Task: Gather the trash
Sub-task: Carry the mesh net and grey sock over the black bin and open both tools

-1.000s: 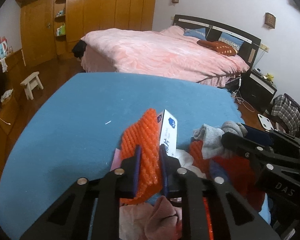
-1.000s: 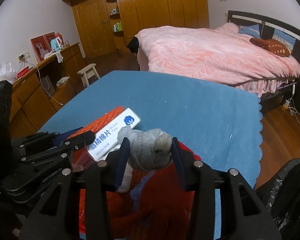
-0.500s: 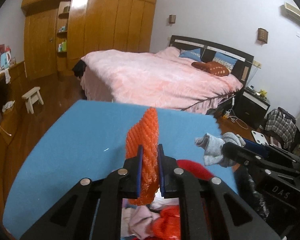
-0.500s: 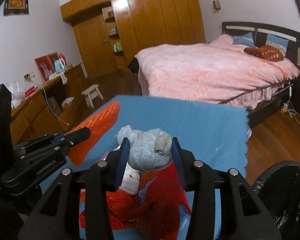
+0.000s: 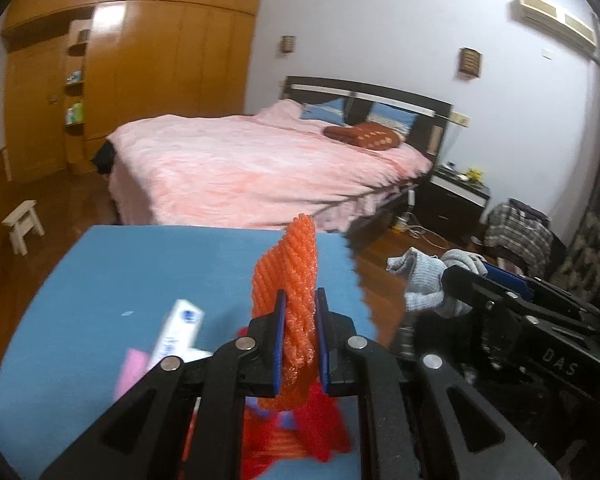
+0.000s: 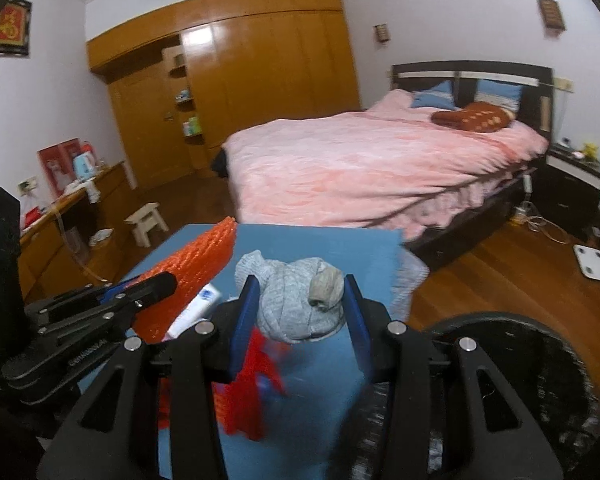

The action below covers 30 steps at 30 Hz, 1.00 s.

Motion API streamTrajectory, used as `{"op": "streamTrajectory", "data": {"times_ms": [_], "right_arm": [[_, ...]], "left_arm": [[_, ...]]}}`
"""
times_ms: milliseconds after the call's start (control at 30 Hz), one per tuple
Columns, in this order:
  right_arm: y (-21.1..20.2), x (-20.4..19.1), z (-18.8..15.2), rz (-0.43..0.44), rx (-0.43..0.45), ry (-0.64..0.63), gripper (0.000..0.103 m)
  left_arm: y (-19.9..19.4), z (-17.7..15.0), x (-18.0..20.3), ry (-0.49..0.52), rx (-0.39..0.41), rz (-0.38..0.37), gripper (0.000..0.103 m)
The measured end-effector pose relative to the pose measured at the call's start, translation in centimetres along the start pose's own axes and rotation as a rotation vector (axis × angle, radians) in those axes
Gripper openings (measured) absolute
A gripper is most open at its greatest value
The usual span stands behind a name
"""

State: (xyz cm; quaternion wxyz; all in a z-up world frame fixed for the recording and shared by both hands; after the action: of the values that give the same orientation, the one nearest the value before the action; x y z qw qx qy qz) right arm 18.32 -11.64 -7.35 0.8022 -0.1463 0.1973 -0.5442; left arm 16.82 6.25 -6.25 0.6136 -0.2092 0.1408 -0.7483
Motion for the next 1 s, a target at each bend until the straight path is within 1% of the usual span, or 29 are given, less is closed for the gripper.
{"op": "streamTrajectory", "data": {"times_ms": [233, 400, 533, 633, 700, 733, 767, 800, 833, 867, 900, 933, 967, 1000], "right_arm": [[-3.4, 7.1, -2.3, -0.164, -0.019, 0.051, 0.041], [-5.4, 11.4, -4.1, -0.266, -0.035, 0.087, 0.041], [-6.5, 14.1, -5.4, -0.324, -0.046, 0.107, 0.041], [-7.1, 15.8, -6.6, -0.359, -0.062, 0.127, 0.042], [-7.2, 16.3, -6.8, -0.370, -0.074, 0.136, 0.044], [-7.2, 16.6, -7.1, -0.386, -0.079, 0.139, 0.044], [-7.3, 16.8, -7.3, -0.391, -0.080, 0.141, 0.047], [-7.4, 16.8, -7.5, -0.394, -0.081, 0.143, 0.055], [-7.5, 16.8, -7.6, -0.403, -0.080, 0.144, 0.060], [-7.5, 16.7, -7.6, -0.410, -0.077, 0.145, 0.067], [-7.4, 16.6, -7.5, -0.413, -0.074, 0.144, 0.073], [-7.4, 16.5, -7.5, -0.416, -0.070, 0.142, 0.078], [-7.4, 16.3, -7.5, -0.421, -0.065, 0.138, 0.087], [-7.4, 16.1, -7.4, -0.426, -0.055, 0.134, 0.092]], "left_arm": [[1.7, -0.9, 6.5, 0.046, -0.023, -0.115, 0.013], [3.0, -1.7, 11.3, 0.074, -0.050, -0.206, 0.013], [4.1, -2.6, 15.0, 0.102, -0.076, -0.268, 0.013], [4.8, -3.3, 16.7, 0.108, -0.101, -0.309, 0.014], [5.1, -3.9, 17.7, 0.110, -0.118, -0.335, 0.019], [5.2, -4.1, 18.0, 0.110, -0.128, -0.344, 0.031], [5.5, -4.2, 18.0, 0.111, -0.130, -0.343, 0.045], [5.8, -4.2, 17.9, 0.109, -0.128, -0.342, 0.049], [5.7, -4.3, 17.7, 0.108, -0.127, -0.338, 0.052], [5.6, -4.4, 17.5, 0.108, -0.127, -0.333, 0.055], [5.6, -4.4, 17.1, 0.108, -0.125, -0.319, 0.058], [5.7, -4.3, 16.7, 0.108, -0.121, -0.305, 0.063], [5.5, -4.2, 16.0, 0.107, -0.113, -0.287, 0.067], [5.2, -4.2, 15.4, 0.108, -0.107, -0.267, 0.069]]}}
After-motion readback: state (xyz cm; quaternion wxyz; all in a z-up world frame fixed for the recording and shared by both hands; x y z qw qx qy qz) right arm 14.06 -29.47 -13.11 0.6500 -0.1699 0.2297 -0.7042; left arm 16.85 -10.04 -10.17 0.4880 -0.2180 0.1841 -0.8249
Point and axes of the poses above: each gripper's, at about its wrist camera, not at the fingertips, and y roughly the way its jaws point, x to its right, z to its top, the point moved 3 cm from there along y, roughly the way its jaws point, and after that the axes turned 4 degrees about x, right-handed, at the moved point
